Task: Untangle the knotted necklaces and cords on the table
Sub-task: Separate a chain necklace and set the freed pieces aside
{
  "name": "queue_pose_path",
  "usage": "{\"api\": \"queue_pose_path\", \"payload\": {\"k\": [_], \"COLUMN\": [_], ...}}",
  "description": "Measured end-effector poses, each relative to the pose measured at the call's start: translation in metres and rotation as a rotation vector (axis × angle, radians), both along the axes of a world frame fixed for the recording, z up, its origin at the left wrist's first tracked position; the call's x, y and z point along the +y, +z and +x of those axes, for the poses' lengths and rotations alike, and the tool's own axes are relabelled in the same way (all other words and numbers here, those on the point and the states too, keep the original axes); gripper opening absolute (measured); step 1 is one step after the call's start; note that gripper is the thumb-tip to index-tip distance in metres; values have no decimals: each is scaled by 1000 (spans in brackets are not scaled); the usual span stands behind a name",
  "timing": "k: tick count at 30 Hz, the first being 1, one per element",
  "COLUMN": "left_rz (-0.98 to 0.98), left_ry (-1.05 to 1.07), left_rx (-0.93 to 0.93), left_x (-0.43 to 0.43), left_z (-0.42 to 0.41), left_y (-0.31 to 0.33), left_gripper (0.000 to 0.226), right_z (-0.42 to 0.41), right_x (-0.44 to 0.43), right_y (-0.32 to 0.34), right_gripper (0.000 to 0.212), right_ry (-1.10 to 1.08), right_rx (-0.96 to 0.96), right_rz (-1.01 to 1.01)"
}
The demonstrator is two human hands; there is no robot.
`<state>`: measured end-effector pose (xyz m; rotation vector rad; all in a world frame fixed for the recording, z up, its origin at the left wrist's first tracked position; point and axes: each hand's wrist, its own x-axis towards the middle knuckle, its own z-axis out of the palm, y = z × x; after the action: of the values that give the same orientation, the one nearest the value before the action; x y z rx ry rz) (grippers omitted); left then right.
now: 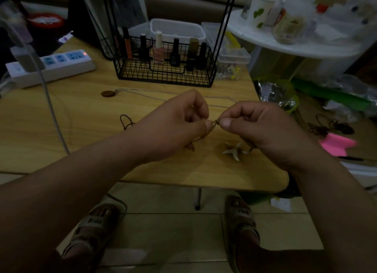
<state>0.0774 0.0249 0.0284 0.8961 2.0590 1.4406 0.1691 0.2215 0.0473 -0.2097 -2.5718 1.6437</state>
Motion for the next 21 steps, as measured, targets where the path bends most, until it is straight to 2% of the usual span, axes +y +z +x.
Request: {"api": "queue_pose_path", "payload": {"k": [5, 15, 21], "left_rz": [-22, -32, -17], "left_ry": [40, 138, 158], "left_rx": [187, 217, 264], "left_x": [1, 3, 1], "left_z": [2, -2, -4], "left_y": [-2, -7, -10], "left_gripper": [7, 7, 7], "right_z": [-3, -5, -4], "right_x": [-7, -25, -30], "right_y": [-3, -16, -18], "right_gripper": [4, 8, 8], "right_ry": [-104, -146, -156], "right_rx": [80, 226, 225], "right_rz": [19, 219, 222]}}
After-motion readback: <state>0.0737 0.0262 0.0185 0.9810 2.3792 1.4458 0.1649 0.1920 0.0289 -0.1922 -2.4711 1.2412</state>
